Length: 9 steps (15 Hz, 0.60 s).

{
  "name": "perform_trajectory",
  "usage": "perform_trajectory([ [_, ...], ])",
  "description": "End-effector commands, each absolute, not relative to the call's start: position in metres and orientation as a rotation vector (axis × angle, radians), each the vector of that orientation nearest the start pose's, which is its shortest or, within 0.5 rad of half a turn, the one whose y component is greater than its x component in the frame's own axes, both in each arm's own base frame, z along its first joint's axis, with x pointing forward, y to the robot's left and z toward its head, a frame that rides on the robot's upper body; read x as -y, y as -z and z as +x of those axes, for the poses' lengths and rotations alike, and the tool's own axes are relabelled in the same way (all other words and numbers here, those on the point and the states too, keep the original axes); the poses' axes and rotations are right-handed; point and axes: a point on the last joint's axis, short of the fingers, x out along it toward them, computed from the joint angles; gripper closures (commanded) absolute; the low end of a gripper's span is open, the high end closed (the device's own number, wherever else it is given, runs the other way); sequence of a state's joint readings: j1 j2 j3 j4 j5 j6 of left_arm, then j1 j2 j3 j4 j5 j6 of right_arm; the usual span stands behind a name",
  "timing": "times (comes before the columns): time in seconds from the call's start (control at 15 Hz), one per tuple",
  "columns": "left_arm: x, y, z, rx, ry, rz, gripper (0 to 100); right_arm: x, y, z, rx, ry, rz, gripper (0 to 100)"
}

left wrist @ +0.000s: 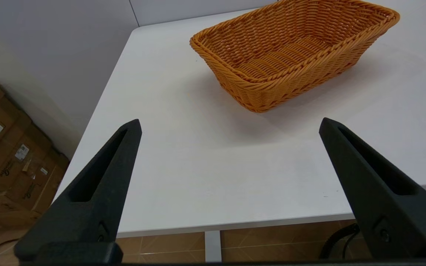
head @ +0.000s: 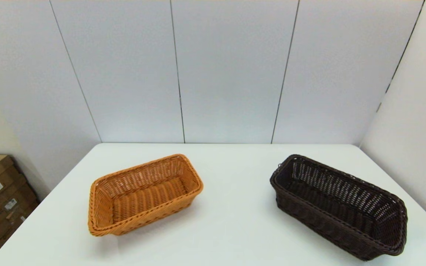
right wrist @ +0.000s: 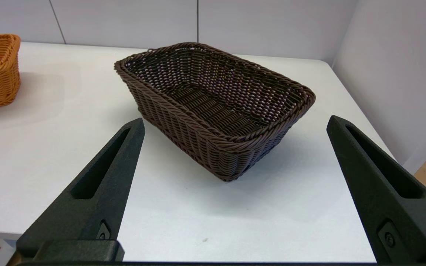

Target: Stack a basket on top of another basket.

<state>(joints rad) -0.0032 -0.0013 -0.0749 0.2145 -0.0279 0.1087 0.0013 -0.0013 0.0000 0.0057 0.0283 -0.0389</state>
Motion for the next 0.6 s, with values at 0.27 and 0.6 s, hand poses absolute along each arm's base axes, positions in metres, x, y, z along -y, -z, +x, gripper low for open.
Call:
perform_trajectory([
  [0.27,0.001,-0.105,-0.036,-0.237,0.079,0.102,0,-0.001,-0.075,-0.023,-0.006,-0.031,-0.040,0],
  [0.6,0.001,-0.181,0.025,-0.501,0.061,0.000,0,-0.001,-0.075,-0.023,-0.006,-0.031,-0.040,0],
])
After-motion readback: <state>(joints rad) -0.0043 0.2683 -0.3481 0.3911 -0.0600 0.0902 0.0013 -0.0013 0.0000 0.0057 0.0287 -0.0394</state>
